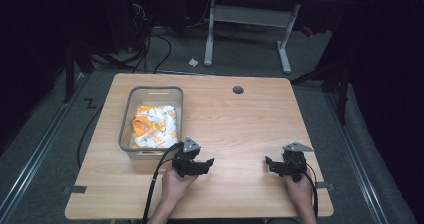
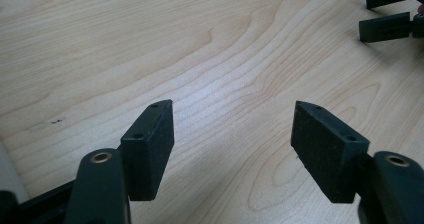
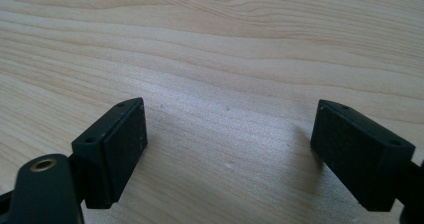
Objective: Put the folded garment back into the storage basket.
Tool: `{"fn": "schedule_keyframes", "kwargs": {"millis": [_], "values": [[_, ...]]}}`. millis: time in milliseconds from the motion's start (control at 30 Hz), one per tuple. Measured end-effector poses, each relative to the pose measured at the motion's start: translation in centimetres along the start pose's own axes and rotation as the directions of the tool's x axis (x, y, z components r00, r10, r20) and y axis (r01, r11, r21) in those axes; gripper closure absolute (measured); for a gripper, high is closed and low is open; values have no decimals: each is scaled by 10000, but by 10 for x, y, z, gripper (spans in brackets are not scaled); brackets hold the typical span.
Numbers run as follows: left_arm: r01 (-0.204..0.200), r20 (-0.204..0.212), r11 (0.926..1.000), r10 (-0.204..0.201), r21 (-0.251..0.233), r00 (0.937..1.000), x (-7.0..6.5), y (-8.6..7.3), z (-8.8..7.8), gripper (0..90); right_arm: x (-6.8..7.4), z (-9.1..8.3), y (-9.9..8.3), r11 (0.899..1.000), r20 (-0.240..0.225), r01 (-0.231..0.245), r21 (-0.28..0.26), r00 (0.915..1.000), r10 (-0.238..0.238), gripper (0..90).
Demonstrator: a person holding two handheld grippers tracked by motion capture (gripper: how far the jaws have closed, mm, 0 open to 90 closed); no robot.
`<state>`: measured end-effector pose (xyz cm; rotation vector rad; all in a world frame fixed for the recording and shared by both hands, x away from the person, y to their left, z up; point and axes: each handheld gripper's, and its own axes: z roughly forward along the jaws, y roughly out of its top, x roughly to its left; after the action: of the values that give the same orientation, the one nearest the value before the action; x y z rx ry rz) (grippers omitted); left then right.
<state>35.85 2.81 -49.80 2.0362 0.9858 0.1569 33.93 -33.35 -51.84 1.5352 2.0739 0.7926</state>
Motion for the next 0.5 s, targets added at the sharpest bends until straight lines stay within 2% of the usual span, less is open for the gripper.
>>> {"fn": "schedule_keyframes", "kwargs": {"millis": [500], "values": [[-79, -633, 9998, 90, 184, 9980, -3, -11, 8, 335, 0, 0, 0, 10000, 1, 7, -3, 10000, -7, 147]]}}
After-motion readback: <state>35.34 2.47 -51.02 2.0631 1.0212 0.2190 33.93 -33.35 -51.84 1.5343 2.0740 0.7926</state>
